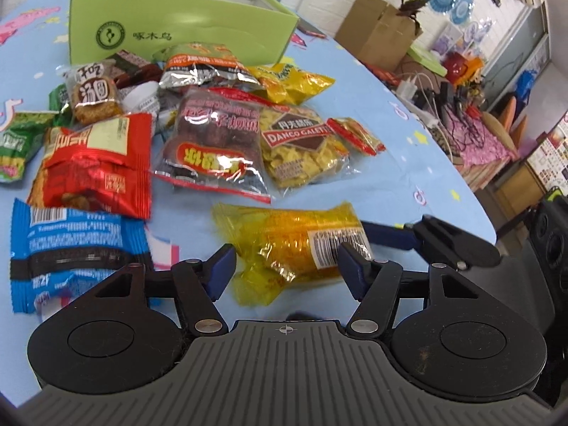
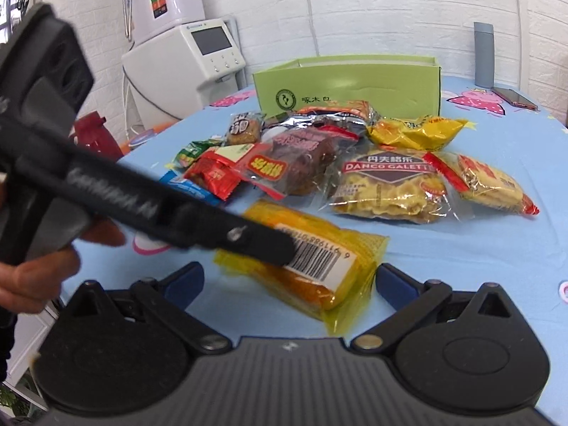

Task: Organize snacks
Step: 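Lower the left gripper onto the yellow barcode-wrapped bag and close, then carry the yellow bag into the green box and open the left gripper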

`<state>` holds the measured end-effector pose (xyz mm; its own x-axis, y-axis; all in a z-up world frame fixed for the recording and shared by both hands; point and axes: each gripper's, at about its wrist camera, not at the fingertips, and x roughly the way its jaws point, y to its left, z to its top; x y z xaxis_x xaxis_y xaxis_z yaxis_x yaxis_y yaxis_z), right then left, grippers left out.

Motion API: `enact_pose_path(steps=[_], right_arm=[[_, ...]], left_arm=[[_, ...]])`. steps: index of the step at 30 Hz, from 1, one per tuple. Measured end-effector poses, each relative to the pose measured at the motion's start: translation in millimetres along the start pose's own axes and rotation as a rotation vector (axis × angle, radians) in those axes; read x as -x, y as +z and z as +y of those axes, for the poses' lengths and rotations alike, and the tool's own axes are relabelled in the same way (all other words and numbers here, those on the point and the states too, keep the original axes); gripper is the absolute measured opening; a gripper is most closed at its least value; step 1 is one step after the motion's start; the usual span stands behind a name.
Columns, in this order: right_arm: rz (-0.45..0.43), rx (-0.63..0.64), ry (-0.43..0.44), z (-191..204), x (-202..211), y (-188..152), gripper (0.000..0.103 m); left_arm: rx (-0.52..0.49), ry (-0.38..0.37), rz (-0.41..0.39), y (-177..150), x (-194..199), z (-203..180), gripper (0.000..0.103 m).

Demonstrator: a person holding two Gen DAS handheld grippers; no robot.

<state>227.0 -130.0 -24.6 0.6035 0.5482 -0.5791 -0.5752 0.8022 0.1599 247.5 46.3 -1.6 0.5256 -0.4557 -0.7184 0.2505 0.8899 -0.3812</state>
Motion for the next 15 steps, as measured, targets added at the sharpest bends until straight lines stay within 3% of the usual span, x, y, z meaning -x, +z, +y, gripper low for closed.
enact_pose_path(steps=[4,10,13,15], right_arm=[[-0.025,-0.025,-0.025,-6,13,0,0.102],[-0.017,-0.005,-0.058,-4,10,-1,0.102],[-0.028,-0.016,-0.054,-6,9,-1,0.096],[-0.02,-0.018,-0.057,-8,6,0,0.086]], left_arm=[[0.021,0.059,-0.04,5,6,7,0.062],[0.03,0.032,-0.026,7,-4,9,0.062],[0.043,0.016,-0.025,5,-5,11,0.063],[0.056,0.006,-0.025,4,-5,13,0.063]])
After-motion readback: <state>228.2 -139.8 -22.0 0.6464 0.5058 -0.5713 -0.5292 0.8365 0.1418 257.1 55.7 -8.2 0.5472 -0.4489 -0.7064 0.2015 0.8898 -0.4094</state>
